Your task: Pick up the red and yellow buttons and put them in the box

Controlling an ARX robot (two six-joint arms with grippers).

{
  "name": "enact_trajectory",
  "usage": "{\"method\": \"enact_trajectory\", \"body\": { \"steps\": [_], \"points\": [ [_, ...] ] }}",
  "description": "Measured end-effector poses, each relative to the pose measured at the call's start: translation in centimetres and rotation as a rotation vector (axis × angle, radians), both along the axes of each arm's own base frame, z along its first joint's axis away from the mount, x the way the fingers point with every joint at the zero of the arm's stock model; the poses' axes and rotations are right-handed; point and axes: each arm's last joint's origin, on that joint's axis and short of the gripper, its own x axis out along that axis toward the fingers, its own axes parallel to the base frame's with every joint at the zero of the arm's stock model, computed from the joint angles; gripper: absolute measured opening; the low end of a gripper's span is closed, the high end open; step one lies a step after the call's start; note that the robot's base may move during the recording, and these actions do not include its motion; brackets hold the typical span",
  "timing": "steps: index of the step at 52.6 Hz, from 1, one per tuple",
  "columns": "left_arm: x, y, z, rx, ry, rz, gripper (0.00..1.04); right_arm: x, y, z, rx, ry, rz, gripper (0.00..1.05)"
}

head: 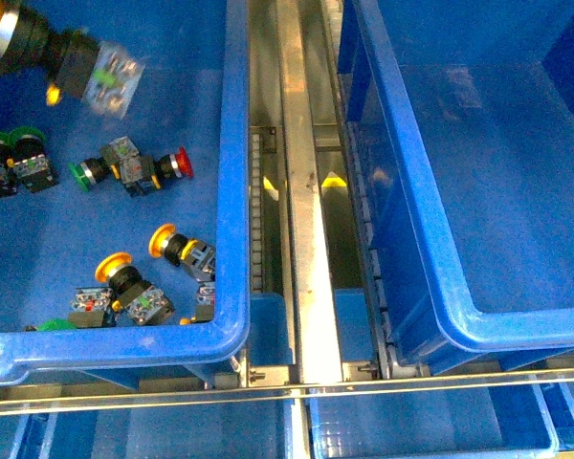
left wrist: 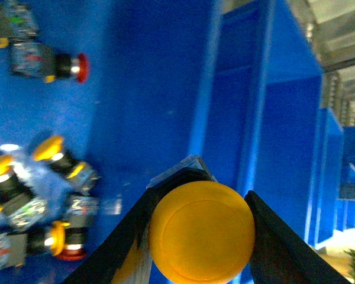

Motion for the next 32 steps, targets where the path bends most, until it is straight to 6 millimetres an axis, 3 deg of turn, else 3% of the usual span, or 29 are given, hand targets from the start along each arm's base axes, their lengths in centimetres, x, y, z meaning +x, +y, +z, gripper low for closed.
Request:
{"method": "enact_trajectory", "body": {
  "steps": [13,23,32],
  "points": [
    [2.6,-4.8,1.5,-0.156,-0.066,-0.1,0.35,0.0,0.0,0.0,0.0,0.0,0.0,0.99],
    [3.6,-7.5,-0.3,-0.196,-0.01,-0.111,0.35,0.0,0.0,0.0,0.0,0.0,0.0,0.99],
    [3.3,-10.3,-1.5,-0.231,0.035,-0.128,0.35,0.0,0.0,0.0,0.0,0.0,0.0,0.99]
  ]
}}
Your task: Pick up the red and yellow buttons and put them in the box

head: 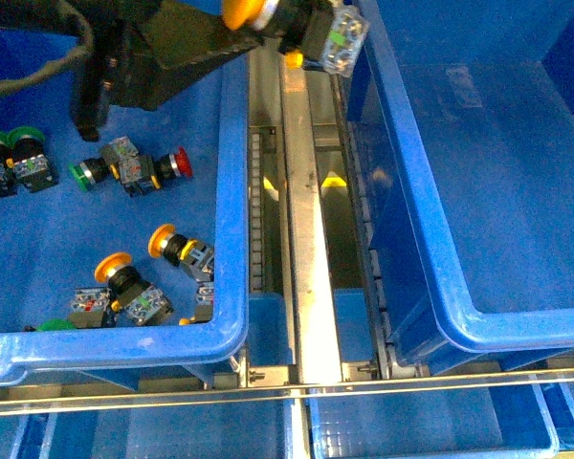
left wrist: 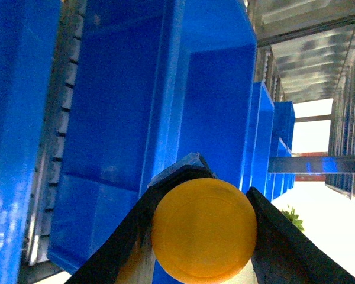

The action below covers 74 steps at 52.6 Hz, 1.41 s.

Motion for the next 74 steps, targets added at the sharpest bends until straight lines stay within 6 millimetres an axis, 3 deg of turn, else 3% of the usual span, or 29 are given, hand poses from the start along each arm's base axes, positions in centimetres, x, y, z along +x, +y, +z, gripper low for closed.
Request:
{"method": "enact_trajectory", "body": {
  "steps": [9,16,31,36,42,46,51,66,74],
  "points": [
    [-1.1,-4.1,0.6,-0.069,0.009,-0.066,0.35,0.0,0.0,0.0,0.0,0.0,0.0,0.99],
    [-1.6,-5.6,1.0,-0.107,0.014,-0.088,0.35,0.0,0.0,0.0,0.0,0.0,0.0,0.99],
    [-1.8,-6.2,0.5,-0.121,0.025,-0.096,0.35,0.0,0.0,0.0,0.0,0.001,0.001,0.99],
    [-2.1,-6.0,0.2,-0.121,0.03,-0.095,0.35,0.4,0.0,-0.3,-0.117,0.203,0.171,0.99],
    [-2.7,-6.1,-0.6,-0.11,0.047,-0.107,0.35,3.1,0.0,-0.1,-0.417,0.215,0.507,0.99],
    [-3.1,-6.1,-1.1,-0.104,0.061,-0.097,0.35,6.0,0.2,0.5,-0.631,0.135,0.582,0.99],
    [-3.1,-6.2,-1.0,-0.107,0.058,-0.097,0.35,8.6,1.4,0.7,-0.769,0.086,0.668,0.99],
    [-3.1,-6.3,-0.7,-0.14,0.056,-0.099,0.35,12.2,5.1,1.5,-0.866,-0.012,0.734,0.99],
    [-3.1,-6.3,-0.6,-0.153,0.057,-0.094,0.35,13.0,6.9,2.5,-0.875,-0.05,0.758,0.99]
  ]
}}
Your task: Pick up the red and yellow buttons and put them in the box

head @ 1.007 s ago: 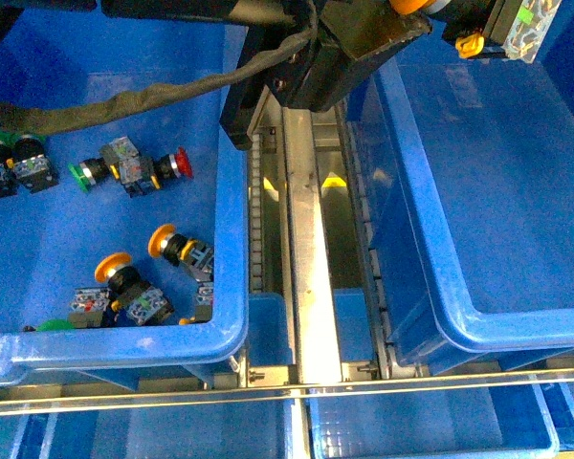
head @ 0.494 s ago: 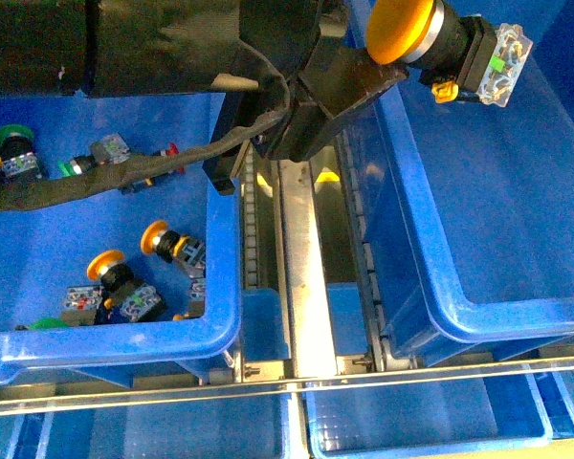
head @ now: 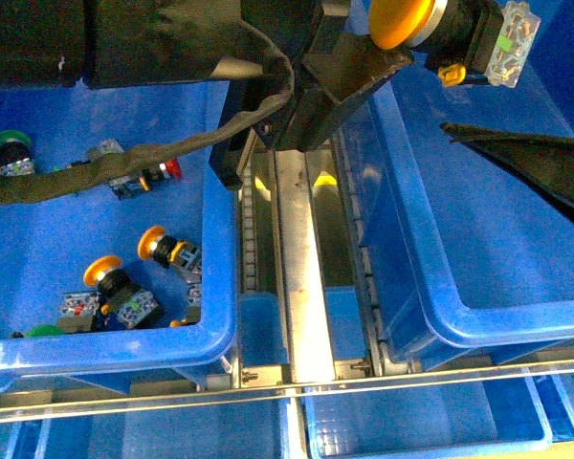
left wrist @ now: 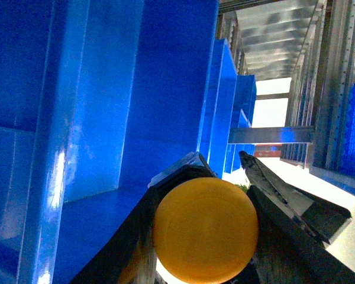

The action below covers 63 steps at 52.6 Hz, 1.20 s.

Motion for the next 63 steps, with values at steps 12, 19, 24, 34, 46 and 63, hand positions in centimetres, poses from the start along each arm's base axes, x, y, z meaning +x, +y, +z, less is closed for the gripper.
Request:
{"method": "enact_trajectory", "body": {
  "steps": [12,19,24,34,46,63],
  "points": [
    [-0.1,0.0,0.2,-0.003,-0.002,0.005,0.35,0.1,1.2,0.5,0.007,-0.005,0.033,0.99],
    [-0.1,0.0,0.2,-0.001,0.001,0.005,0.35,0.4,1.4,0.3,0.001,0.006,0.019,0.99],
    [-0.1,0.0,0.2,0.0,0.002,0.005,0.35,0.6,1.6,0.1,-0.004,0.015,0.014,0.99],
    [-0.1,0.0,0.2,-0.001,0.001,0.004,0.35,1.1,2.1,0.0,0.005,0.026,0.004,0.88],
    [-0.1,0.0,0.2,-0.001,0.001,0.005,0.35,1.5,2.2,0.3,0.009,0.013,-0.012,0.56],
    [-0.1,0.0,0.2,0.003,0.003,0.014,0.35,1.5,2.3,0.2,-0.002,0.022,-0.012,0.4]
  ]
}}
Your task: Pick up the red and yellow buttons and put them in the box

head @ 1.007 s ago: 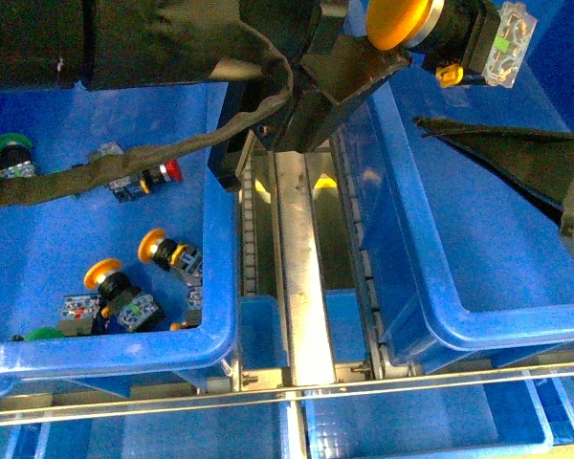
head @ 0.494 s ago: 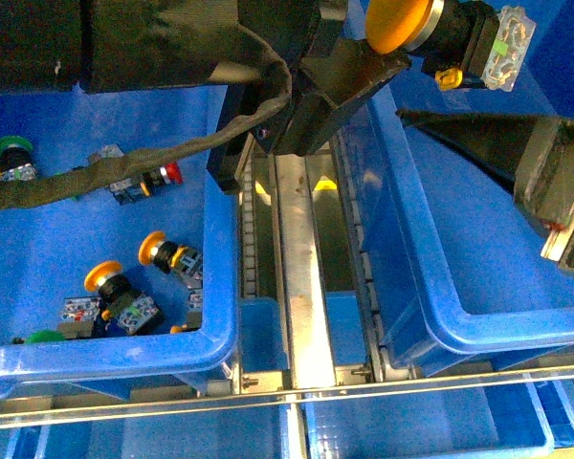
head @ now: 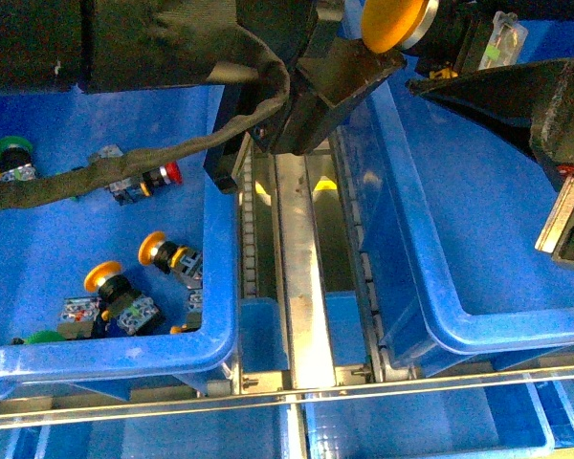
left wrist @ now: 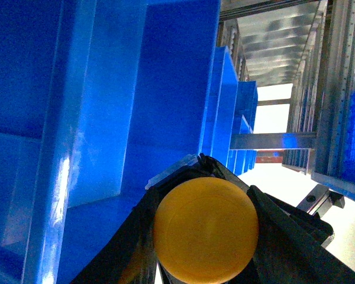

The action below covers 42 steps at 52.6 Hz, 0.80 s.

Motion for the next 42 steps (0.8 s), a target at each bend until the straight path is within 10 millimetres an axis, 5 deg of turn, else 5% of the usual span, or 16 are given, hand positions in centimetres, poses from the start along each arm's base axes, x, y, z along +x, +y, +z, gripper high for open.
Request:
{"method": "enact_trajectory", "body": {
  "steps": [6,29,39,42],
  "points": [
    [0.0,0.0,0.1,0.006,-0.012,0.002,0.37,0.0,0.0,0.0,0.0,0.001,0.0,0.4],
    [-0.2,0.4,0.8,0.14,-0.165,0.075,0.99,0.0,-0.1,-0.2,-0.007,0.014,-0.023,0.4],
    [0.0,0.7,0.7,0.243,-0.227,0.171,0.97,0.1,-0.8,-0.3,-0.012,0.03,-0.048,0.4],
    [0.6,2.9,0.3,0.257,-0.268,0.123,0.97,0.0,-1.1,-0.4,-0.013,0.034,-0.055,0.4]
  ]
}}
